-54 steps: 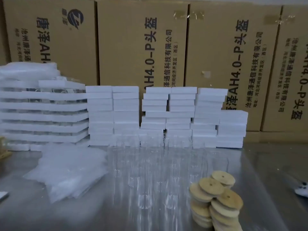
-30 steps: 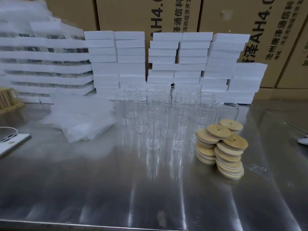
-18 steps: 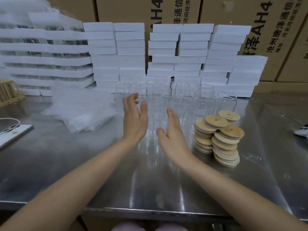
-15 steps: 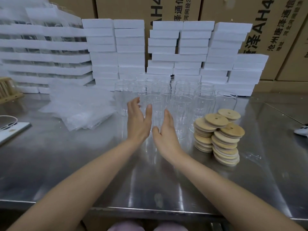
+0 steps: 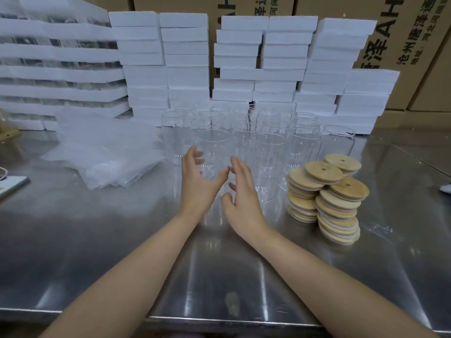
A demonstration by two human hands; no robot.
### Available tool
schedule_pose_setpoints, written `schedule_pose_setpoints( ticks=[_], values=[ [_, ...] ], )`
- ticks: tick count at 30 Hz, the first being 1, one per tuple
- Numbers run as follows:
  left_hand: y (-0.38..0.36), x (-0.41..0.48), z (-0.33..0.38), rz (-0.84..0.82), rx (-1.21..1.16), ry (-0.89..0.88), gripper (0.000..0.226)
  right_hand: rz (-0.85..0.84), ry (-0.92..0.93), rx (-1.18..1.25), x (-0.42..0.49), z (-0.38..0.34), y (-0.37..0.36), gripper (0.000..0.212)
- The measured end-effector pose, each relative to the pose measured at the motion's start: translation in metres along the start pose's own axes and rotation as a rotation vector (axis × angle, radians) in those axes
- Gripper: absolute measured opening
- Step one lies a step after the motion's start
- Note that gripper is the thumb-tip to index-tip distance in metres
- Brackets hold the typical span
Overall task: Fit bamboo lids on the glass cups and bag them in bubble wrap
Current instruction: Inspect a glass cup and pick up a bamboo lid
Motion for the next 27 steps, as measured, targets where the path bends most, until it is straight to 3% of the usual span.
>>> schedule_pose_setpoints(
  ticks=[5, 10, 14, 22, 27],
  values=[
    [0.021, 0.009, 0.007, 0.080, -0.046, -0.093, 0.079, -0.118, 0.099, 0.030, 0.010, -0.002, -0.008, 0.076],
    [0.015, 0.004, 0.006, -0.046, -0.078, -0.179, 0.077, 0.066, -0.001, 0.151, 0.027, 0.017, 0.010, 0.063],
    [0.004, -0.001, 0.004, -0.125, -0.040, -0.238, 0.077, 0.071, -0.017, 0.137, 0.034, 0.031, 0.018, 0.063],
    [0.005, -0.002, 0.007, -0.200, -0.001, -0.266, 0.086, -0.117, 0.069, 0.038, 0.030, 0.035, 0.014, 0.080],
    [0.003, -0.007, 0.019, -0.221, 0.014, -0.406, 0.082, -0.093, 0.072, 0.130, 0.027, 0.032, 0.017, 0.100]
  ],
)
Point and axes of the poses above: each hand's wrist, its own x-axis towards the middle knuckle, its own y-axis out of the back of the hand, z = x × y, the point moved 5 cm from there along x, towards the middle knuckle, and after that the axes turned 8 degrees about x, right-handed, at the moved point
